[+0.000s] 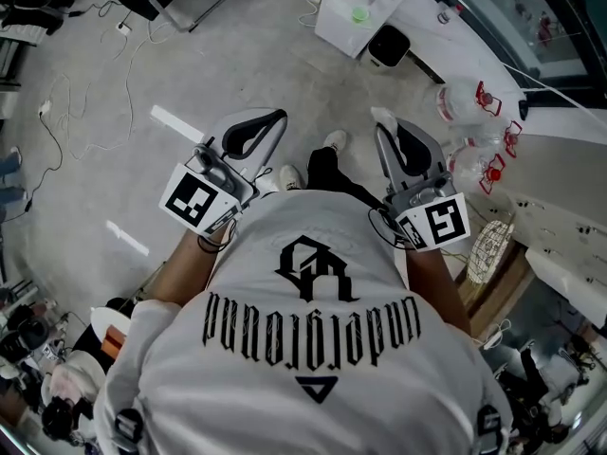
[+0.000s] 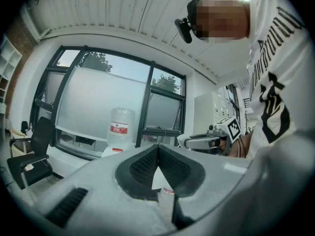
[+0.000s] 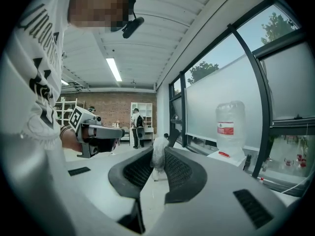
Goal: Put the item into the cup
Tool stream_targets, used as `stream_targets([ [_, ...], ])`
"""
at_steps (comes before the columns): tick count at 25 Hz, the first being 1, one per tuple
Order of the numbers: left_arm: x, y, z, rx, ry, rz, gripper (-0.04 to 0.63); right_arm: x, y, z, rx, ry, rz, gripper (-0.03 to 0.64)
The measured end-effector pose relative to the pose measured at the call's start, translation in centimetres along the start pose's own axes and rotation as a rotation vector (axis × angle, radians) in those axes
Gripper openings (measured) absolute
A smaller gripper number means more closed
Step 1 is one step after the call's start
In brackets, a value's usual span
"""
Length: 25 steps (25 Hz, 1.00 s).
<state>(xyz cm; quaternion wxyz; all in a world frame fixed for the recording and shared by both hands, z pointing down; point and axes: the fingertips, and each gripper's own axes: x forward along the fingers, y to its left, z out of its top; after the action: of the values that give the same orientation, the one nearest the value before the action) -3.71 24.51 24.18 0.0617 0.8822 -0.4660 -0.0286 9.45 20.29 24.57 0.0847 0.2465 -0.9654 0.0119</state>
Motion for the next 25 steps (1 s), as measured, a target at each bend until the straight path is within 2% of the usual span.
stream_targets([
  [11,3.6,4.2,-0.2,-0.005,0.028,0.048,0.015,4.4,-4.9,-0.5,0.010,0.002,0.031,0.063],
  [25,17.1,8.4,-0.3,-0.015,0.074,0.046,0.014,6.7,-18.5,-1.4,0.055,0.022,0.019,0.063],
])
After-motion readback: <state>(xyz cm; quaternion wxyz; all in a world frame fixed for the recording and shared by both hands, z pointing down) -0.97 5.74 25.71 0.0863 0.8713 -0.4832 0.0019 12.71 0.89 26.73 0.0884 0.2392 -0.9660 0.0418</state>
